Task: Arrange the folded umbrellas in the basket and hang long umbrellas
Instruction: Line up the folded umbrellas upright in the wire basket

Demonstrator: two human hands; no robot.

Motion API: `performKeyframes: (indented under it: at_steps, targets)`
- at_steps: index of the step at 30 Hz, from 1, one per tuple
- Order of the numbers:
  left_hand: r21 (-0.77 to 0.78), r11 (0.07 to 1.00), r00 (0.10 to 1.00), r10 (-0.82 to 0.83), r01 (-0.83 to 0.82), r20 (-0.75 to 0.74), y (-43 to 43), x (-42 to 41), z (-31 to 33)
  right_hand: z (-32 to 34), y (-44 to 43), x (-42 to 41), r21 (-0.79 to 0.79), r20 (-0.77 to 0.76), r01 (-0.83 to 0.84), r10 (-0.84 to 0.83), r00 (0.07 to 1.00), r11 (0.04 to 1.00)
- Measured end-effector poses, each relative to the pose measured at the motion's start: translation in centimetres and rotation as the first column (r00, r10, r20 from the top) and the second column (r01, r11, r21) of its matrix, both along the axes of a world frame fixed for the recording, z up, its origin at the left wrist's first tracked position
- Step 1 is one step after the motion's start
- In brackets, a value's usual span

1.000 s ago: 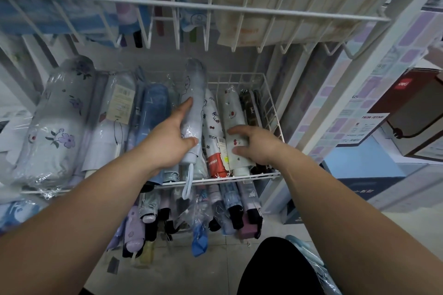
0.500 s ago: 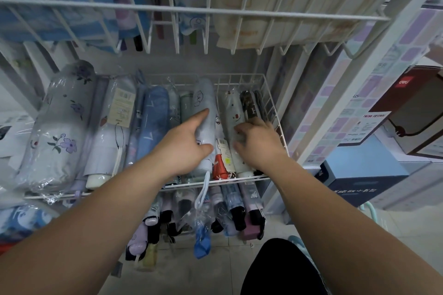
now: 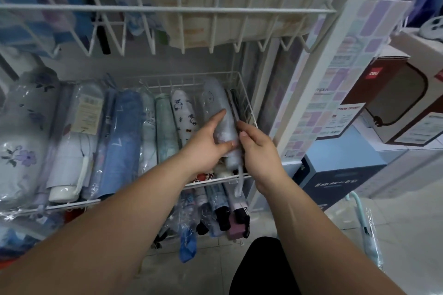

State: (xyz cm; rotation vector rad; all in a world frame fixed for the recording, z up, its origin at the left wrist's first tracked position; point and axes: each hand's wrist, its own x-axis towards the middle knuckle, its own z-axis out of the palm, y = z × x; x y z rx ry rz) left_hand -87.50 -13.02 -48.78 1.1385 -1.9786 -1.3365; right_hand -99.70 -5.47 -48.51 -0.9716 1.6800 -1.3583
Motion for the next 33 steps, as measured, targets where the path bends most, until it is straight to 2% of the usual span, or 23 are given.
performKeyframes:
  at_steps: [1,3,8,13,17,21,24,26,29,33]
  targets:
    - [0.017,1.0,1.0,-0.02,0.019,0.019,-0.1,-0.2,-0.3,0.0,-0.1,0.0,0.024,0.03,-0.005,0.005,1.0,1.0]
    - [0.063,0.998,1.0,-0.006,0.005,0.023,-0.3,-0.3,-0.5,-0.1,-0.4,-0.1,0.056,-0.017,-0.014,0.015,1.0,0.998]
    - [0.078,0.989,0.992,0.127,-0.125,-0.015,-1.4,0.0,-0.7,-0.2,-0.3,-0.2,0.043,-0.031,0.004,-0.003,1.0,0.999]
    - [0.04,0.995,0.996,0.089,-0.088,-0.012,-1.0,-1.6,-0.7,0.1,0.6,-0.3,0.016,-0.034,-0.006,0.007,0.999,1.0]
    - [0.001,1.0,0.999,0.005,-0.005,0.044,-1.1,-2.3,-0.8,-0.5,0.9,0.1,-0.008,-0.09,0.012,-0.013,0.996,1.0]
    - [-0.144,0.988,0.974,-0.022,0.056,0.225,-1.7,-1.9,-0.5,0.0,0.7,0.0,-0.032,-0.059,0.052,-0.054,0.997,0.998]
    - [-0.202,0.976,0.961,-0.019,0.077,0.276,-1.5,-0.8,-0.5,0.2,0.6,-0.1,-0.013,-0.093,0.027,-0.028,0.995,1.0]
    - [-0.23,0.967,0.948,-0.032,0.11,0.317,-1.2,0.1,-0.5,0.2,0.6,0.1,0.01,-0.171,0.012,-0.01,0.985,1.0]
    - [-0.314,0.936,0.933,-0.037,0.157,0.359,-0.4,1.6,0.4,0.2,0.2,0.6,0.001,-0.377,0.0,0.001,0.926,1.0]
    - [-0.414,0.907,0.946,0.06,0.082,0.318,0.0,5.5,2.2,1.1,-1.0,2.3,-0.054,-0.589,-0.072,0.027,0.808,0.996]
